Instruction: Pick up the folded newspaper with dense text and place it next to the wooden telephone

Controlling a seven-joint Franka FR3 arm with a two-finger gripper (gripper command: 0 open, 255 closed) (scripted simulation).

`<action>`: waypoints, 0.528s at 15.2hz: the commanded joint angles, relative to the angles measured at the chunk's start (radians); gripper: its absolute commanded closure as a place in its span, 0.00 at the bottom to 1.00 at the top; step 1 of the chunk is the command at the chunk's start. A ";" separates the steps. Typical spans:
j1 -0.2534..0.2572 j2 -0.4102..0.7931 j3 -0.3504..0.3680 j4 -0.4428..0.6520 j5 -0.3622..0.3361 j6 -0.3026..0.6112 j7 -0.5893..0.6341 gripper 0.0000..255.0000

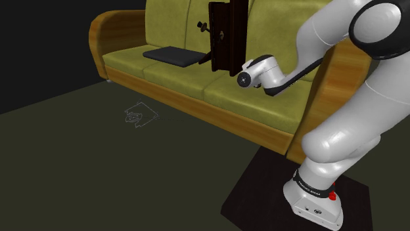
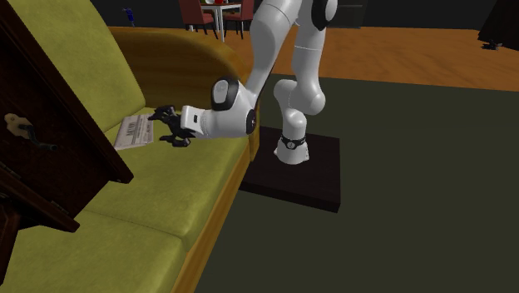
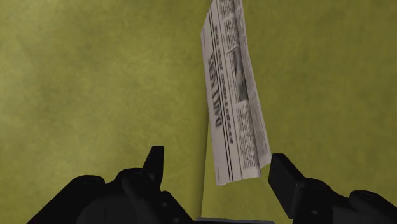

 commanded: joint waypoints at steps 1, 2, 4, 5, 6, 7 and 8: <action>0.022 -0.025 0.017 -0.042 0.046 0.028 -0.007 0.00; 0.024 -0.025 0.015 -0.042 0.046 0.028 -0.007 0.00; 0.029 -0.025 0.010 -0.042 0.045 0.027 -0.007 0.00; 0.031 -0.025 0.008 -0.042 0.045 0.027 -0.007 0.00; 0.033 -0.025 0.006 -0.042 0.045 0.026 -0.007 0.00; 0.036 -0.025 0.003 -0.042 0.045 0.026 -0.007 0.00; 0.039 -0.025 0.000 -0.042 0.045 0.026 -0.008 0.00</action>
